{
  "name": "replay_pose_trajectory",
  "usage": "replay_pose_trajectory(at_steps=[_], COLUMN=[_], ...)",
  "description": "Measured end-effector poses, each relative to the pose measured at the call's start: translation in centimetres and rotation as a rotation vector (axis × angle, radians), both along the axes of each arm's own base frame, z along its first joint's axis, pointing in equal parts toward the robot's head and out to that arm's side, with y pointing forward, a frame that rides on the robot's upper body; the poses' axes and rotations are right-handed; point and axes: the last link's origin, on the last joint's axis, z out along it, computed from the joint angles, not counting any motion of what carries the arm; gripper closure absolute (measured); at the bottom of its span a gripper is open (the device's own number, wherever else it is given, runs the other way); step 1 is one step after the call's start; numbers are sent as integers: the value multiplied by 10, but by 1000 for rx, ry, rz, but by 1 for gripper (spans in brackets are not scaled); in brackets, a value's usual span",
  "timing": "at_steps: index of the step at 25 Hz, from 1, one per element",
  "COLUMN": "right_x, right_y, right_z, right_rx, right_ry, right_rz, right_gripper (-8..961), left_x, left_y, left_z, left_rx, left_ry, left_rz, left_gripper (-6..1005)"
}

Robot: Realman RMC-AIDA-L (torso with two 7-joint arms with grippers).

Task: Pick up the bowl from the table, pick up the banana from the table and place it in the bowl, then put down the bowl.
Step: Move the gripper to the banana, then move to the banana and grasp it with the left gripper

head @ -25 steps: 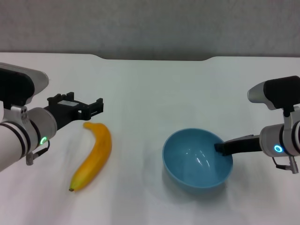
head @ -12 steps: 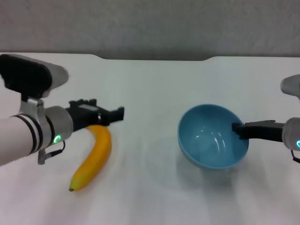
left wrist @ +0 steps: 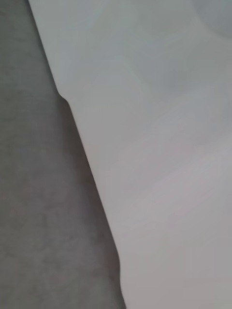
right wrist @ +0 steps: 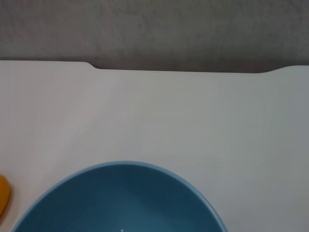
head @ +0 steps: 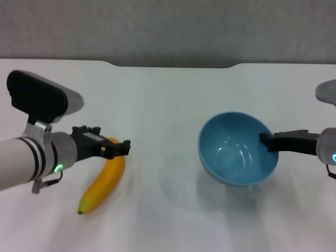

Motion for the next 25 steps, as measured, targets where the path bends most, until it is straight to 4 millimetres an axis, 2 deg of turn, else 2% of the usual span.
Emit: replay_pose_trajectory(at_steps=[6, 10, 17, 25], right_x=[2, -1, -6, -8], right_y=[0, 1, 0, 1], right_z=[2, 5, 10, 13], right_rx=[16, 26, 51, 60], right_ry=[-1, 2, 10, 13], right_rz=[-3, 6, 21, 30], right_gripper=[922, 922, 922, 922], left_x=[-20, -26, -25, -37], left_y=[-9, -9, -8, -9], left_z=[-19, -30, -33, -39], left_rx=[-46, -61, -49, -46], left_ry=[29, 30, 27, 42], left_rz=[47, 75, 62, 84], left_gripper=[112, 113, 115, 118])
